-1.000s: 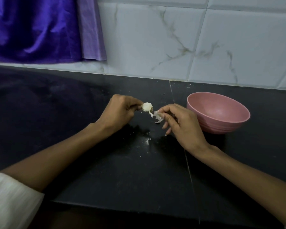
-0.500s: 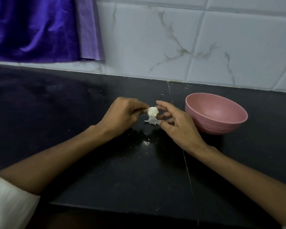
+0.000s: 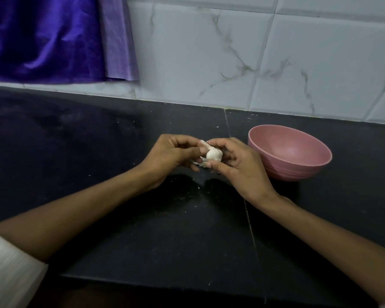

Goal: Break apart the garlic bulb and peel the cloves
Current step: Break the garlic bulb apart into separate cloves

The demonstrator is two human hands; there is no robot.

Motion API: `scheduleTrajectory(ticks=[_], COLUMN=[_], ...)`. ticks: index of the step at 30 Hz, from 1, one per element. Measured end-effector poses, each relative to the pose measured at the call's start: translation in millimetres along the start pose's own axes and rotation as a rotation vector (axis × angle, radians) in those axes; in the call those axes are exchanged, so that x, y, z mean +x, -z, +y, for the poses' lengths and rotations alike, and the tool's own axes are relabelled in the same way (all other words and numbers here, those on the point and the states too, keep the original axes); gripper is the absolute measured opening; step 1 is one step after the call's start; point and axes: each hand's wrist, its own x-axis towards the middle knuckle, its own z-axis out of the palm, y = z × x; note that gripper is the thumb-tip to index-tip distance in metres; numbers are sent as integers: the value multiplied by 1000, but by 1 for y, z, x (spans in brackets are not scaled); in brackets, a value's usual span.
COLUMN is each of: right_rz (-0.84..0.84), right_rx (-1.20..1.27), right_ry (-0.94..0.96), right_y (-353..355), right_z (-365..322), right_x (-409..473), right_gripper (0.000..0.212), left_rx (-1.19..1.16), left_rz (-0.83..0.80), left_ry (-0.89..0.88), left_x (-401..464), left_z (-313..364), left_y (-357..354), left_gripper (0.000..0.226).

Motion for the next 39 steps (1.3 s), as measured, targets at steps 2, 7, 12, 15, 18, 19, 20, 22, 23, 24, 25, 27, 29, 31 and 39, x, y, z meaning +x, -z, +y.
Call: scheduleTrajectory(ticks=[2, 7, 12, 15, 18, 19, 20, 22, 23, 24, 25, 27, 29, 31, 39], right_rz=[4, -19, -32, -30, -37, -43, -49, -55, -57, -60, -64, -73, -80, -84, -91], right_rx=[17, 31, 20, -20, -57, -69, -77, -83, -80, -69, -50, -11, 12, 22, -7], right_ry=[-11, -30, -30, -11, 9, 19, 27, 37, 39, 36, 28, 14, 5, 0, -3], right_y=[0, 0, 1, 2, 1, 0, 0, -1, -1, -1, -1, -2, -2, -2, -1], right_z=[0, -4, -6, -6, -7, -7, -7, -8, -7, -7, -7, -6, -5, -5, -2], right_x=[-2, -3, -2, -2, -3, -3, -3, -4, -4, -4, -3, -2, -2, -2, -2], right_gripper=[36, 29, 21, 17, 19, 19, 20, 22, 23, 24, 25, 27, 27, 27, 25], left_rx=[-125, -157, -163, -158, -146, -143, -141, -135, -127, -118, -107, -79, -62, -57, -31], left_rz=[-40, -52, -28, -21, 1, 15, 30, 46, 47, 47, 48, 51, 59, 64, 64], left_ry=[88, 125, 134, 117, 101, 104, 109, 112, 109, 103, 96, 74, 56, 49, 33], left_x=[-2, -3, -2, -3, -4, -5, -5, -4, -4, -4, -4, -4, -5, -5, -5], left_z=[1, 2, 2, 4, 4, 3, 3, 2, 2, 3, 3, 3, 4, 3, 5], left_y=[-3, -5, -6, -6, -7, -8, -9, -9, -9, -9, -8, -8, -9, -9, -8], left_gripper=[25, 25, 24, 23, 27, 27, 28, 28, 28, 28, 28, 29, 31, 30, 23])
